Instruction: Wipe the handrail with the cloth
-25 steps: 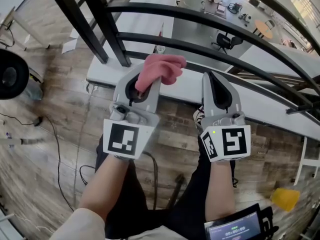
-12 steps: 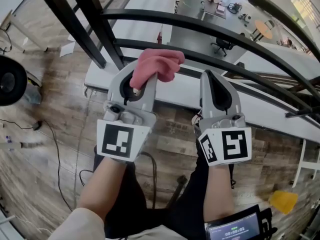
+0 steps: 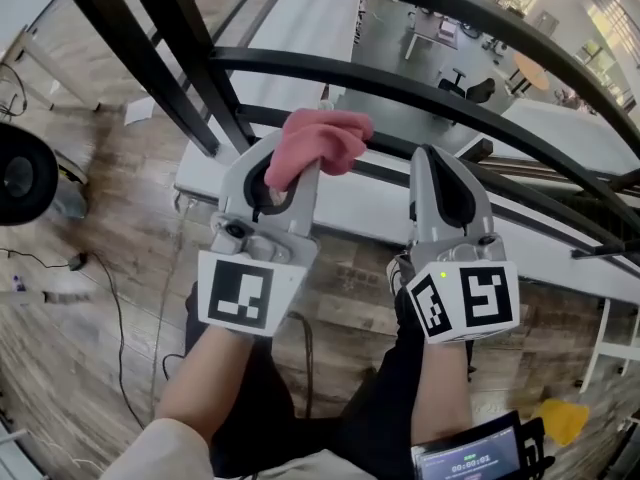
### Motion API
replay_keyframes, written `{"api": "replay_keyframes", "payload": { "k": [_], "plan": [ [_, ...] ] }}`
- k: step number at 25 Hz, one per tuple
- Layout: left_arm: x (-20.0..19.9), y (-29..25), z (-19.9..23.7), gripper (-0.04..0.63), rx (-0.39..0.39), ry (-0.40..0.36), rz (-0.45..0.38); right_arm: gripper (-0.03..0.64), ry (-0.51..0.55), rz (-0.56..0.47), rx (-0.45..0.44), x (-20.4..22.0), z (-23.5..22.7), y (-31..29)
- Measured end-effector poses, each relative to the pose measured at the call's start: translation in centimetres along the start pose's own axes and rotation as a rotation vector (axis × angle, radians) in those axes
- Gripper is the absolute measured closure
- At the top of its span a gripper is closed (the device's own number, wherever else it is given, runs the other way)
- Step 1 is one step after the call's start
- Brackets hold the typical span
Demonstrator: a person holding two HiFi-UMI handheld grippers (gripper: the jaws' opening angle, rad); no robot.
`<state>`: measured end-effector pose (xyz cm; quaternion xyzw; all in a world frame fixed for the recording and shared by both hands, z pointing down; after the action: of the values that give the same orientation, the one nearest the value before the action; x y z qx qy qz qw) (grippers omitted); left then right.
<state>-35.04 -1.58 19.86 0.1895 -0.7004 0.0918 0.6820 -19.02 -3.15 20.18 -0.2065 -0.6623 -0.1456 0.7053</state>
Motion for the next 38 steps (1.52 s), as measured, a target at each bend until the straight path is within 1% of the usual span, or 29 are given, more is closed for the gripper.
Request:
{"api": "replay_keyframes", "payload": {
  "k": [4, 9, 12, 14, 16, 18, 19, 20, 21, 23, 24, 27, 29, 32, 35, 38],
  "plan": [
    [-0.3, -1.3, 1.4, 0.568, -0.013, 0.011, -0.006, 0.615, -0.009, 0.005, -0.006, -0.8, 0.0, -1.7],
    [-0.5, -2.1, 1.6, 0.568, -0.014, -0.003, 0.003, 0.615, -0.002, 0.011, -0.028, -1.6, 0.4, -3.3],
    [-0.6, -2.4, 1.8, 0.568, -0.017, -0.012, 0.003, 0.615, -0.029, 0.011, -0.043, -2.2, 0.7, -4.2],
    [-0.7, -2.7, 2.1, 0.568, -0.026, -0.005, 0.015, 0.615, -0.046, 0.012, -0.054, -2.7, 0.8, -4.8],
    [-1.5, -3.0, 2.4, 0.568, -0.033, 0.013, 0.031, 0.615, -0.051, 0.012, -0.069, -3.1, 1.0, -5.3],
    [-3.0, -3.2, 2.6, 0.568, -0.034, 0.015, 0.010, 0.615, -0.044, 0.013, -0.082, -3.3, 0.9, -5.8],
    [-3.4, -3.3, 2.6, 0.568, -0.033, 0.001, -0.006, 0.615, -0.037, 0.016, -0.086, -3.4, 0.7, -6.1],
    [-3.3, -3.6, 2.7, 0.568, -0.036, -0.014, -0.008, 0.615, -0.031, 0.019, -0.090, -3.4, 0.6, -6.4],
    [-2.8, -3.9, 2.9, 0.568, -0.042, -0.018, 0.007, 0.615, -0.027, 0.023, -0.093, -3.5, 0.5, -6.7],
    [-1.8, -4.9, 3.1, 0.568, -0.053, 0.017, 0.037, 0.615, -0.024, 0.026, -0.098, -3.6, 0.1, -7.2],
    [-1.7, -5.5, 3.0, 0.568, -0.055, 0.032, 0.034, 0.615, -0.024, 0.028, -0.099, -3.6, -0.3, -7.4],
    [-2.0, -6.9, 1.8, 0.568, -0.046, 0.042, 0.015, 0.615, -0.018, 0.054, -0.106, -3.2, -1.5, -8.2],
    [-2.1, -7.3, 1.6, 0.568, -0.036, 0.052, 0.031, 0.615, -0.020, 0.076, -0.121, -3.1, -1.8, -8.8],
    [-2.1, -7.5, 2.5, 0.568, -0.031, 0.064, 0.050, 0.615, -0.008, 0.098, -0.152, -3.4, -1.3, -9.9],
    [-2.0, -7.9, 3.2, 0.568, -0.028, 0.054, 0.059, 0.615, 0.023, 0.113, -0.162, -3.7, -1.6, -10.2],
    [-1.5, -8.7, 2.7, 0.568, -0.017, 0.041, 0.063, 0.615, -0.016, 0.093, -0.143, -4.3, -2.9, -9.9]
  ]
}}
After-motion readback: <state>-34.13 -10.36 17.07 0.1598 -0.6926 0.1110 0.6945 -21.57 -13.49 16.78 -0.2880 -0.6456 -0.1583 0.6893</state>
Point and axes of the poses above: the fingertips, and each gripper's own axes: y backward along the fingers, z to its left, x out of its underside, the point moved 5 cm from there along y, backward along the fingers, and after that the axes turned 5 degrees about z, right-handed, at the moved point
